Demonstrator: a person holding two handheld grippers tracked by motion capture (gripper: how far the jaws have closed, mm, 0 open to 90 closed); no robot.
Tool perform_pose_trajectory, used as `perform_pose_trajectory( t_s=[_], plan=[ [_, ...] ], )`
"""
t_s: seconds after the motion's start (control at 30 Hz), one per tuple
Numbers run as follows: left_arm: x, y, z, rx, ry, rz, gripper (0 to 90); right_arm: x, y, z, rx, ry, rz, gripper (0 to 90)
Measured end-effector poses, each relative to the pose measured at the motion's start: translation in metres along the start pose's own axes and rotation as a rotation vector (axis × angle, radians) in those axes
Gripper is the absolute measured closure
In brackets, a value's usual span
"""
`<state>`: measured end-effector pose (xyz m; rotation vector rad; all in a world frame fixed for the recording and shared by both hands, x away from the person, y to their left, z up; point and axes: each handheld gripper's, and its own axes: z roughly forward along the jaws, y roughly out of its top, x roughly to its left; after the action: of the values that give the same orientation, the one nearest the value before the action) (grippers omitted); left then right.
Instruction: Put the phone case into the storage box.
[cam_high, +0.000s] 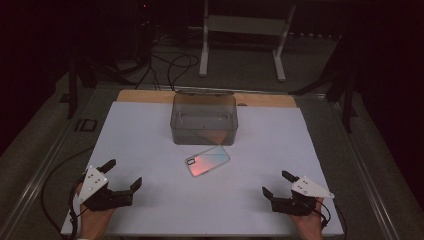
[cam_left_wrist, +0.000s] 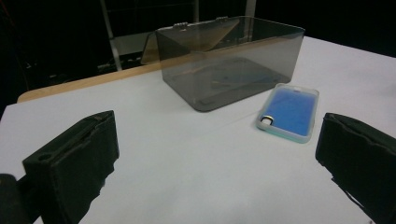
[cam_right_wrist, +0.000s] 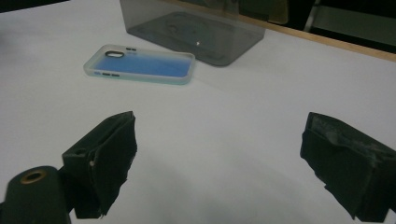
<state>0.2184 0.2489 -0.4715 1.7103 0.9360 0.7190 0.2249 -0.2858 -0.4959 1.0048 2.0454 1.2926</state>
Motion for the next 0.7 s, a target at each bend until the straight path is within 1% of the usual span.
perform_pose_trajectory(
  t_s=[0.3, 0.43, 0.47, 0.6, 0.7],
  plan=[
    [0.0002, -0.0013, 0.0014, 0.009, -0.003, -0.001, 0.4, -0.001, -0.0003, 0.0003, -0.005, 0.001, 0.004, 10.6],
    [0.001, -0.0014, 0.0022, 0.013, -0.006, -0.01, 0.4, -0.0014, -0.0008, 0.001, -0.003, -0.001, 0.009, 10.6],
    [0.0007, -0.0002, 0.0027, 0.006, -0.011, -0.018, 0.4, -0.0013, -0.0009, 0.0012, -0.003, -0.002, 0.008, 10.7],
    [-0.0006, 0.002, 0.0027, 0.007, -0.005, -0.003, 0.4, -0.0015, -0.0015, 0.0021, 0.0, -0.002, 0.005, 10.6],
    [0.0009, 0.0026, 0.0025, 0.001, -0.008, -0.011, 0.4, -0.0009, -0.0014, 0.0016, -0.005, -0.003, 0.004, 10.6]
  ],
)
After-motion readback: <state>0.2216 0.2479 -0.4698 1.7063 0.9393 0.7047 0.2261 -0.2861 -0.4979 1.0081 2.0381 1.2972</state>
